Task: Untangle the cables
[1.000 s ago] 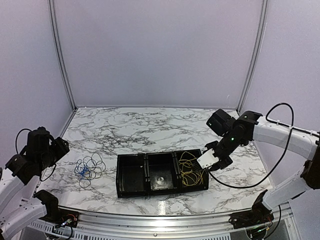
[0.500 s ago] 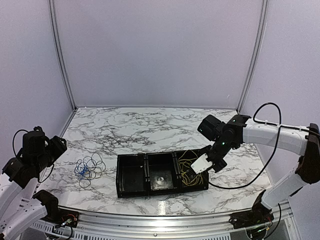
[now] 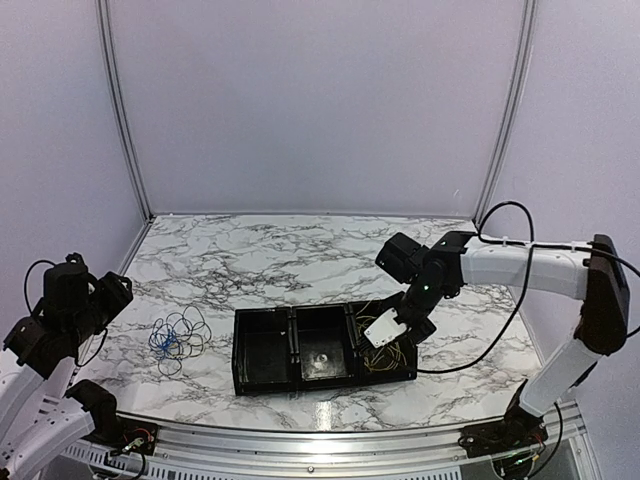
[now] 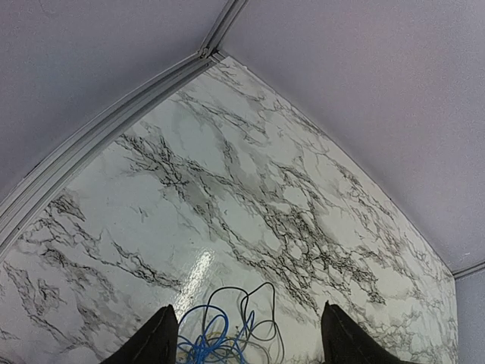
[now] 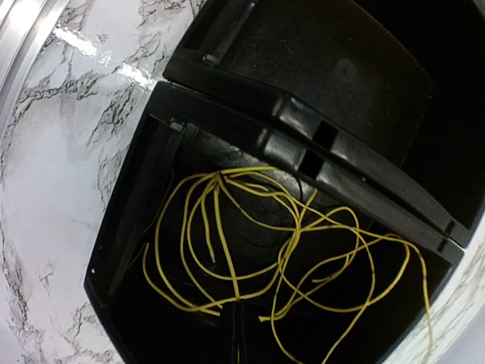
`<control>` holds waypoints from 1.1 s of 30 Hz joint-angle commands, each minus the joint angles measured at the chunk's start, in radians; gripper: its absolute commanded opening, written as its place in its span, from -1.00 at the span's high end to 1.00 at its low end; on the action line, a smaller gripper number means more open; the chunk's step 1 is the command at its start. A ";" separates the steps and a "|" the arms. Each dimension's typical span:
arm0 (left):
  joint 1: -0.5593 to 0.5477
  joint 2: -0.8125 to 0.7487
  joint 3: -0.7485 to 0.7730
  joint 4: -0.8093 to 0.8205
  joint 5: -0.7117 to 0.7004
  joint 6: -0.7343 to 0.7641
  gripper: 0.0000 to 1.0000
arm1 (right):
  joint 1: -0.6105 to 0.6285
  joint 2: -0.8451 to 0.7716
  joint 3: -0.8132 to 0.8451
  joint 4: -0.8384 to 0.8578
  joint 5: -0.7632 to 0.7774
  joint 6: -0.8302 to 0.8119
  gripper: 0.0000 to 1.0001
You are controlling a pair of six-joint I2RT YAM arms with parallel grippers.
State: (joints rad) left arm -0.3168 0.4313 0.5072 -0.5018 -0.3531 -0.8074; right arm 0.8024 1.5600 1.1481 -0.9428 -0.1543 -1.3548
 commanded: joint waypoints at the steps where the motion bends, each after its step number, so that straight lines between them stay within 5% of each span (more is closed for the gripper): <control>1: 0.002 -0.005 -0.003 -0.018 -0.017 0.002 -0.35 | 0.014 0.093 0.038 0.062 -0.018 0.013 1.00; 12: 0.003 -0.012 0.023 -0.035 -0.010 0.022 -0.36 | 0.011 0.138 0.093 0.042 -0.003 0.019 0.98; 22: 0.003 0.078 0.051 -0.033 0.032 0.066 -0.36 | -0.047 -0.087 0.156 -0.079 -0.010 -0.022 0.37; 33: 0.003 0.176 0.053 -0.005 0.086 0.083 -0.37 | -0.205 0.188 0.362 -0.055 -0.151 0.339 0.42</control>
State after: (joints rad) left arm -0.3168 0.5926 0.5320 -0.5133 -0.2901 -0.7395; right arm 0.6395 1.6791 1.4528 -0.9951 -0.2501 -1.1671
